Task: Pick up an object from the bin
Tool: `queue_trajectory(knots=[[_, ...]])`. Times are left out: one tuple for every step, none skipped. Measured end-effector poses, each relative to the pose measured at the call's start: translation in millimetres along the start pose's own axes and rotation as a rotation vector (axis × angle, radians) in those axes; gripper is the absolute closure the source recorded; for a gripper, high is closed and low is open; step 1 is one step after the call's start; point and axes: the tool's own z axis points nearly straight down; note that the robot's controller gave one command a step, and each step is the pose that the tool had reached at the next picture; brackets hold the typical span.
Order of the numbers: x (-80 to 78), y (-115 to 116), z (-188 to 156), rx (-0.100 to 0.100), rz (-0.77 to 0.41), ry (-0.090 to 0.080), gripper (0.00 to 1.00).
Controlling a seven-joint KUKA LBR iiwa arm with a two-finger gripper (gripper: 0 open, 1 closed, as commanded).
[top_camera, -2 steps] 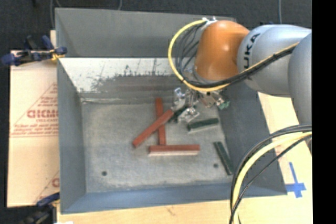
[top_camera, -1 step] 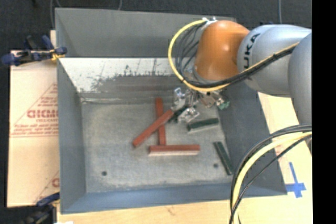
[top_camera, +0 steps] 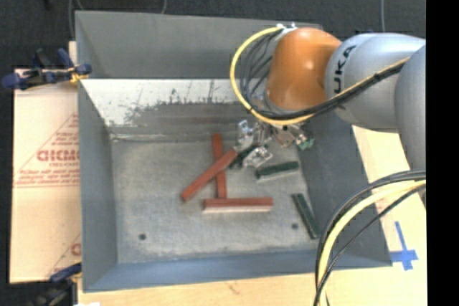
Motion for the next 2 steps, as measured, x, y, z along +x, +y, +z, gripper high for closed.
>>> queue_trajectory(knots=[[2.1, 2, -14, -0.008, 0.002, 0.008, 1.0], [0.9, 2, -31, -0.006, 0.001, 0.006, 1.0]])
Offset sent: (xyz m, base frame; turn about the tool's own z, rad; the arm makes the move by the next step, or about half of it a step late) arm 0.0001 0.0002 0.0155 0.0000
